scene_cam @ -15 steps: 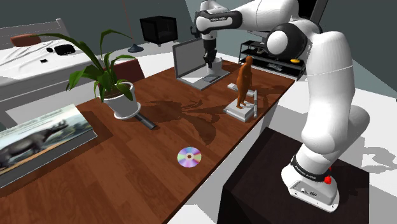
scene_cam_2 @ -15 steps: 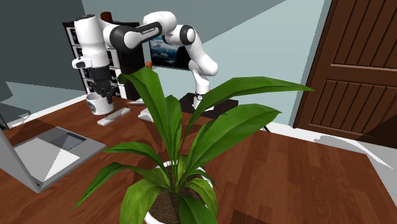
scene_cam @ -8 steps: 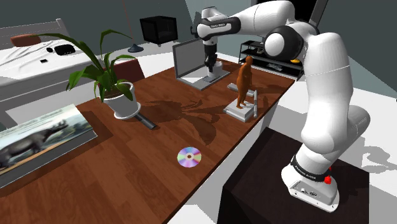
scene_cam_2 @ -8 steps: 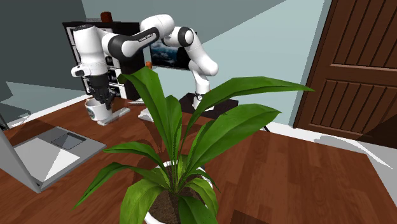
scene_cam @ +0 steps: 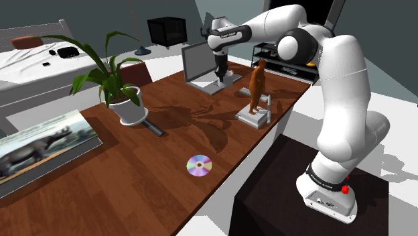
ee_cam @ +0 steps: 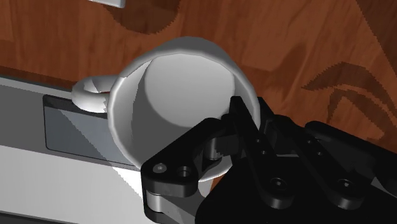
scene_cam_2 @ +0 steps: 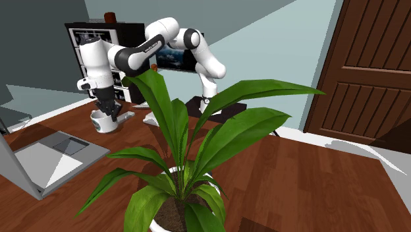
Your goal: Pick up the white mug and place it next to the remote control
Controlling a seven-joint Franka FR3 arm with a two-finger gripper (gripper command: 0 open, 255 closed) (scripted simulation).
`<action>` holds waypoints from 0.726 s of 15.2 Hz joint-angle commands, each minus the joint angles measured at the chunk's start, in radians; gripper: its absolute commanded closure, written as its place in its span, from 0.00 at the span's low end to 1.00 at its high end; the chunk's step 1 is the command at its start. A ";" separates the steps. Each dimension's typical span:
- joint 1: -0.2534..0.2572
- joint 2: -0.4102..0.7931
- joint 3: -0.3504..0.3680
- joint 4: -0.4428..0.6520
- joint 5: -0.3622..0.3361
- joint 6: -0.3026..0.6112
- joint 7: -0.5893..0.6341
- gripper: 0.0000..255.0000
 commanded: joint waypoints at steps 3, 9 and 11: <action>-0.002 0.007 -0.001 -0.044 -0.002 0.051 0.004 1.00; -0.002 0.031 -0.003 -0.087 -0.006 0.118 0.010 1.00; -0.002 0.040 -0.004 -0.099 -0.008 0.139 0.012 1.00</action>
